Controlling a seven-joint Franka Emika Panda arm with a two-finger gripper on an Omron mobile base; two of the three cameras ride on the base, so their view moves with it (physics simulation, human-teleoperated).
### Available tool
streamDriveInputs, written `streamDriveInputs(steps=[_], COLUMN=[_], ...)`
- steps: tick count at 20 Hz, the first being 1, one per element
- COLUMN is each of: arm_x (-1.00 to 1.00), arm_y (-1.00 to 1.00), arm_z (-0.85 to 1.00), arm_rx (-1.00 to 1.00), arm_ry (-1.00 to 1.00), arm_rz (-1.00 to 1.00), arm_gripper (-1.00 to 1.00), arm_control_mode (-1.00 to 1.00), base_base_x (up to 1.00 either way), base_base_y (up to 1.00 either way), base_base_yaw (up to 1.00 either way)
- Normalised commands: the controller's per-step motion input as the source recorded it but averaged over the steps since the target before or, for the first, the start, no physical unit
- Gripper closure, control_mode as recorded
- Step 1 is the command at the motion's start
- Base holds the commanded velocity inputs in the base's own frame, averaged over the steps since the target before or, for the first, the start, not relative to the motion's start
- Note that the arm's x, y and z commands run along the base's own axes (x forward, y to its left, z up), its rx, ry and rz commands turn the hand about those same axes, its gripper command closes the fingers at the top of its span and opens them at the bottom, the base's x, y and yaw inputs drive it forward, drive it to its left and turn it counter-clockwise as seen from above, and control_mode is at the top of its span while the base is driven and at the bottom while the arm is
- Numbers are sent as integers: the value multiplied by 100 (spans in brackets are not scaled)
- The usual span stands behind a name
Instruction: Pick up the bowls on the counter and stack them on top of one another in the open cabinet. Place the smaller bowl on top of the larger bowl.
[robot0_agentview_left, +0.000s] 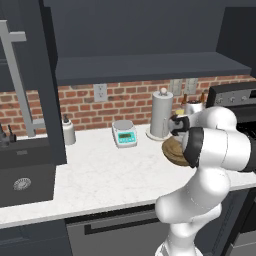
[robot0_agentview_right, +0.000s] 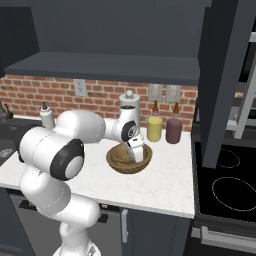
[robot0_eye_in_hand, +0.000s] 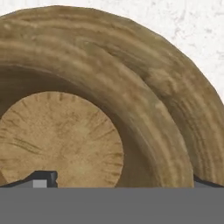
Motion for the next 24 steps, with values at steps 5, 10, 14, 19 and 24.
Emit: streamDriveInputs(steps=[5, 10, 14, 19, 24], arm_x=[0, 0, 0, 15, 9], arm_y=[-14, -9, -4, -3, 0], arm_z=[0, 4, 11, 10, 28], arm_rx=[5, 4, 0, -2, -3], arm_ry=[-19, -26, -7, 4, 2], arm_rz=[0, 0, 0, 0, 0], arm_gripper=[-100, -100, -100, -100, -100], arm_control_mode=[-100, -100, -100, -100, -100], base_base_x=[0, 0, 0, 0, 0], base_base_y=[0, 0, 0, 0, 0], base_base_yaw=[0, 0, 0, 0, 0])
